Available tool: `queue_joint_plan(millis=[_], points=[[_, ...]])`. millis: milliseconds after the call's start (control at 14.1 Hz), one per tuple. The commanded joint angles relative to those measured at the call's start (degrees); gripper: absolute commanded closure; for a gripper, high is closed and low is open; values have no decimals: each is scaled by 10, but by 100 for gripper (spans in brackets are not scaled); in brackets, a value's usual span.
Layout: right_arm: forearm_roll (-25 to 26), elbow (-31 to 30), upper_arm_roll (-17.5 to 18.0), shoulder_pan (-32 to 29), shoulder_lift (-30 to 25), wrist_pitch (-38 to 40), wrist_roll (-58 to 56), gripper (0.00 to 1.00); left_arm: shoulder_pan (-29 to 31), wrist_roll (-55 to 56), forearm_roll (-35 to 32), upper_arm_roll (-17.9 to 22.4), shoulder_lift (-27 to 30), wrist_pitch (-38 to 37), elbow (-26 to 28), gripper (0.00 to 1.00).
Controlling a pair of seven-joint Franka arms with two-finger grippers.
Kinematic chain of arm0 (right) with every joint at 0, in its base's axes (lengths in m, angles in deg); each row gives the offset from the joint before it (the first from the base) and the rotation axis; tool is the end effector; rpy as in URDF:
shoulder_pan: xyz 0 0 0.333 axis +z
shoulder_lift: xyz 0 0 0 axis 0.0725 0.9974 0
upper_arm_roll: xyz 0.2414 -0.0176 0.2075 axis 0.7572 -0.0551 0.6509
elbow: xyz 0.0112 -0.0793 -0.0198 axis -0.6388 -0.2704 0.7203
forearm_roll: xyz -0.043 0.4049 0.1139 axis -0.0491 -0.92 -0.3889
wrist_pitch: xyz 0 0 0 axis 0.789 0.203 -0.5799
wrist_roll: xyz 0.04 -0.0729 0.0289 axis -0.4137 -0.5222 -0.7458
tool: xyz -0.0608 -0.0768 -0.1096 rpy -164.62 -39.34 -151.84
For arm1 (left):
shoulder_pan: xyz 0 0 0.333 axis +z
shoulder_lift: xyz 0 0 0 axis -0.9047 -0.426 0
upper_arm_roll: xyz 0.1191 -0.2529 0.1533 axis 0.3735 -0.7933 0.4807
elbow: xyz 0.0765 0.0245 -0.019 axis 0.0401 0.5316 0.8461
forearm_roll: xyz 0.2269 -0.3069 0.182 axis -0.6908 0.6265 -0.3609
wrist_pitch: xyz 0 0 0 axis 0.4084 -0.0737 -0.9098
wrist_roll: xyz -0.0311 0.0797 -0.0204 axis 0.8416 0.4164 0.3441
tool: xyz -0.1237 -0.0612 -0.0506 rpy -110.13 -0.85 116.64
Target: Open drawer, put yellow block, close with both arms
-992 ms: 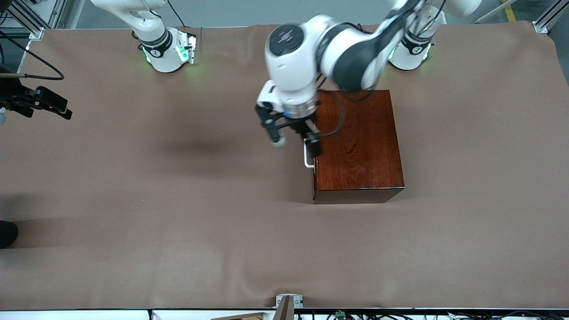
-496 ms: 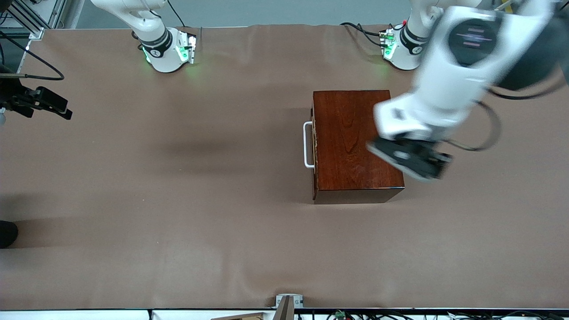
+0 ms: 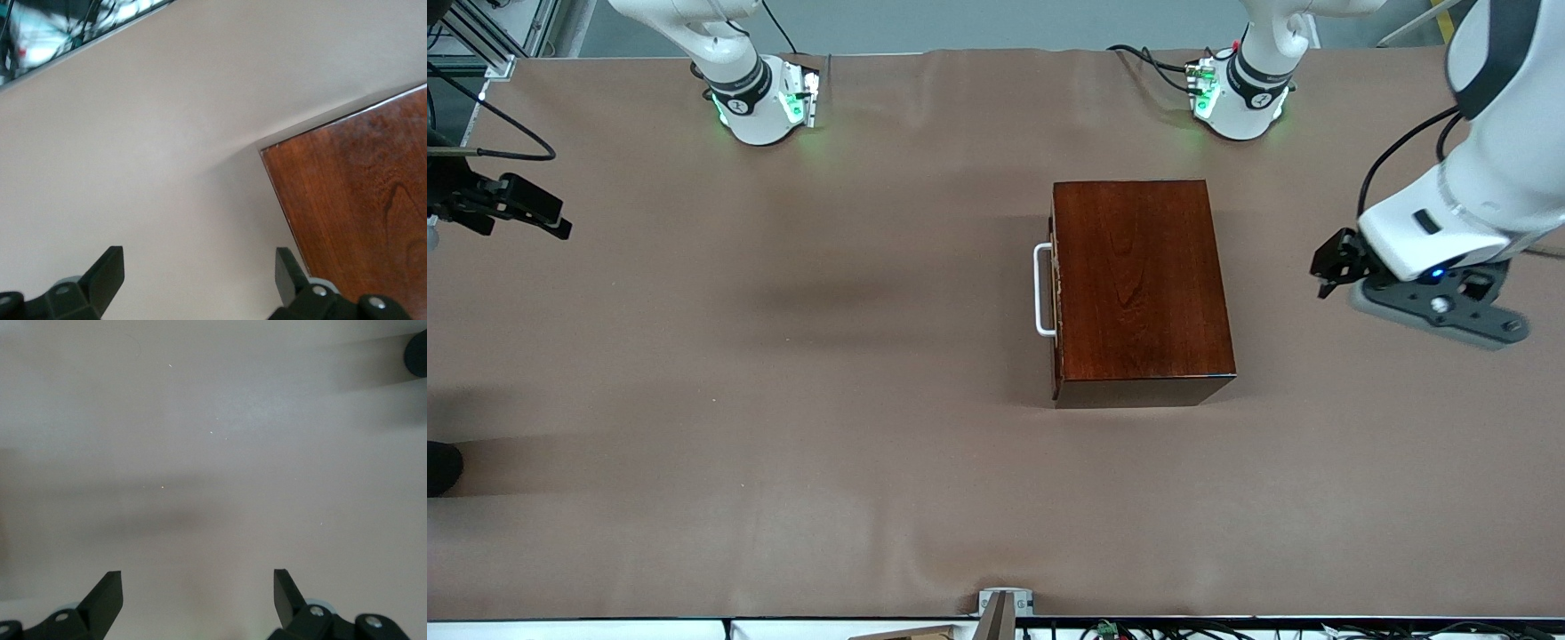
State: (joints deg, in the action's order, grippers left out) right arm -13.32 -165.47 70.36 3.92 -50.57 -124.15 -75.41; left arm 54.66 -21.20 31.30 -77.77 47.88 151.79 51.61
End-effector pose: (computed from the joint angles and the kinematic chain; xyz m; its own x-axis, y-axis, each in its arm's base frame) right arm 0.5711 -0.0123 0.5996 0.9965 -0.0770 -0.0313 -0.0775 -0.9969 -0.0147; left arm 0.6424 -0.1290 0.5858 0.9466 -0.3221 0.0147 -0.3191 -0.9425 -0.0991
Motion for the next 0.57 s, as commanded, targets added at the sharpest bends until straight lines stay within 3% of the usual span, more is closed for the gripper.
queue_joint_plan(millis=[0, 496], points=[[-4, 8, 1, 1, 3, 7, 9, 0, 12, 71, 40, 11, 39, -1, 51, 0], [-5, 8, 1, -2, 2, 6, 10, 0, 29, 110, 83, 33, 97, 30, 126, 0]])
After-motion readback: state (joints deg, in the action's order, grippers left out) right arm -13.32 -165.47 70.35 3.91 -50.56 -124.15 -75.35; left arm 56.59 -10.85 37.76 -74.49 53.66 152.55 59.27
